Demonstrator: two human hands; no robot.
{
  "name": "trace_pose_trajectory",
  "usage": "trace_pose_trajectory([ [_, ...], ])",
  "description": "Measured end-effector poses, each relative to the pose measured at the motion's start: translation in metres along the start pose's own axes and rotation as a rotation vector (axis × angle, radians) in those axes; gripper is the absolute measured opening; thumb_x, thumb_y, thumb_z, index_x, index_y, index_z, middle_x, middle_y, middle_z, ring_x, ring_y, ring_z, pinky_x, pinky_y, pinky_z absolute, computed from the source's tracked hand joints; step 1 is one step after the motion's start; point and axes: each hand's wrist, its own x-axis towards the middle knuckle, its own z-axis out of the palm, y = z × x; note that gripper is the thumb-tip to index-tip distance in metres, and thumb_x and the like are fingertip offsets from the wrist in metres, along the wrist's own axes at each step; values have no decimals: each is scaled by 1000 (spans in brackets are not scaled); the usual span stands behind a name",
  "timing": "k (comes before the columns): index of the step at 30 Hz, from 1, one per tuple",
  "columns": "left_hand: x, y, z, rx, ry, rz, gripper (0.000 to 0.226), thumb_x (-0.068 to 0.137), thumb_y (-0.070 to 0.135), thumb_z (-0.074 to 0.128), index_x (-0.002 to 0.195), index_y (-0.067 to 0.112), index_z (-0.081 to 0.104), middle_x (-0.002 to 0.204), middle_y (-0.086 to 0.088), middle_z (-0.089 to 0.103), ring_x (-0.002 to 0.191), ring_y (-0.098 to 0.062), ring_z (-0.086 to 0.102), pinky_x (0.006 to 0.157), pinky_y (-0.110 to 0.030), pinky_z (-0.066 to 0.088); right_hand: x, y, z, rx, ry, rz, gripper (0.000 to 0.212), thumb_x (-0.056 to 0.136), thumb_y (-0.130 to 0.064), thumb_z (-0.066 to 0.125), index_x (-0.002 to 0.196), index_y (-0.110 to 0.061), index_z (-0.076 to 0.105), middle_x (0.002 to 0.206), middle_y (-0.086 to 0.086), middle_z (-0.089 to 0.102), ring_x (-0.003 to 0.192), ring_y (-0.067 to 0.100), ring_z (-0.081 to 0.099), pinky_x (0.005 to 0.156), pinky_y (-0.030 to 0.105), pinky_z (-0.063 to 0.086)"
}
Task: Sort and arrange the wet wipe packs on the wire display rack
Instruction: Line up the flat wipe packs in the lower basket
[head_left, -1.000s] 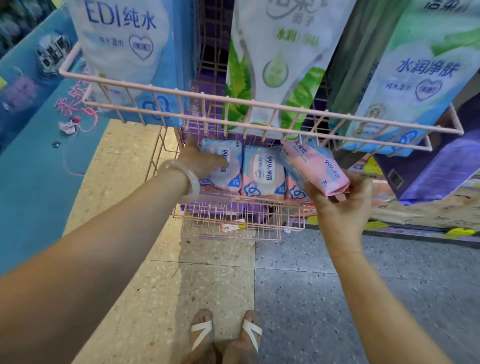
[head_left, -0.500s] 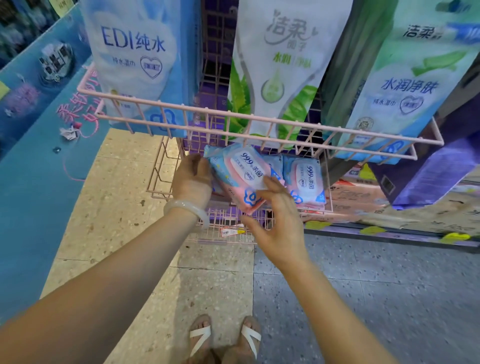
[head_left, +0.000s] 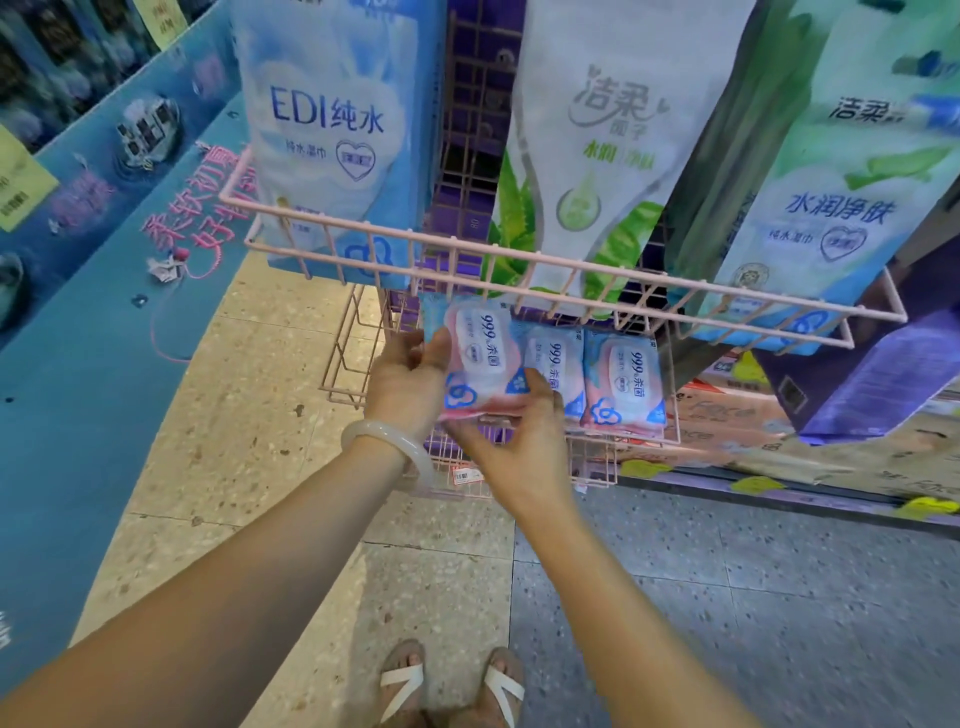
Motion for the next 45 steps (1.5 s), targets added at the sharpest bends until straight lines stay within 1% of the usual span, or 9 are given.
trace_pose_trajectory([
  [6,23,12,-44,182,117,203,40,83,19,66,119,9,51,118,-23,60,102,-30,61,92,-45,50,16,-36,56,200,-160,54,65,74,-18,72,130,-11,40,120,20,58,114,33,56,96,47,47],
  [12,40,-4,-57,850,25,359,54,83,22,59,134,12,44,128,-20,58,115,-37,52,96,-35,37,29,-46,67,-357,-264,-96,45,82,-15,53,126,-10,46,128,14,51,120,33,43,100,37,36],
  [16,44,-1,-50,973,2,324,58,81,23,58,135,13,40,130,-16,57,119,-36,44,94,-33,29,24,-47,64,-340,-242,-193,44,79,-6,48,123,-12,51,123,12,59,114,34,42,95,37,37],
  [19,44,-1,-52,1055,47,348,48,83,27,53,128,13,43,118,-16,63,116,-36,44,92,-39,33,31,-39,64,-475,-209,-245,58,78,-19,60,132,-17,42,140,8,42,131,29,30,107,35,24],
  [22,46,-5,-55,1065,85,345,42,83,38,55,115,11,50,114,-14,61,112,-36,46,90,-40,35,59,-34,60,-574,-348,-253,102,67,-43,73,146,-19,13,156,7,14,145,24,7,118,43,3],
  [27,47,-9,-60,969,174,288,38,76,44,65,98,14,61,104,-11,59,105,-34,47,77,-36,34,100,-32,63,-598,-570,-351,123,54,-59,72,147,-22,0,158,7,10,146,22,2,113,45,-12],
  [35,36,-17,-64,758,216,410,41,85,23,56,125,15,51,95,-12,64,107,-33,42,84,-36,26,117,-41,73,-731,-546,-410,105,45,-65,61,133,-15,32,131,11,46,122,31,41,106,43,22],
  [40,39,-18,-66,587,238,429,29,88,18,52,117,15,58,76,9,43,103,-38,49,87,-42,41,116,-48,70,-725,-540,-425,73,49,-71,60,104,-27,40,94,0,56,80,20,50,61,25,35],
  [45,52,-22,-69,963,189,431,30,77,26,63,102,12,71,127,-14,53,119,-37,40,80,-32,22,121,-62,82,-826,-649,-339,74,55,-56,71,115,-19,47,113,8,60,96,29,58,69,28,41],
])
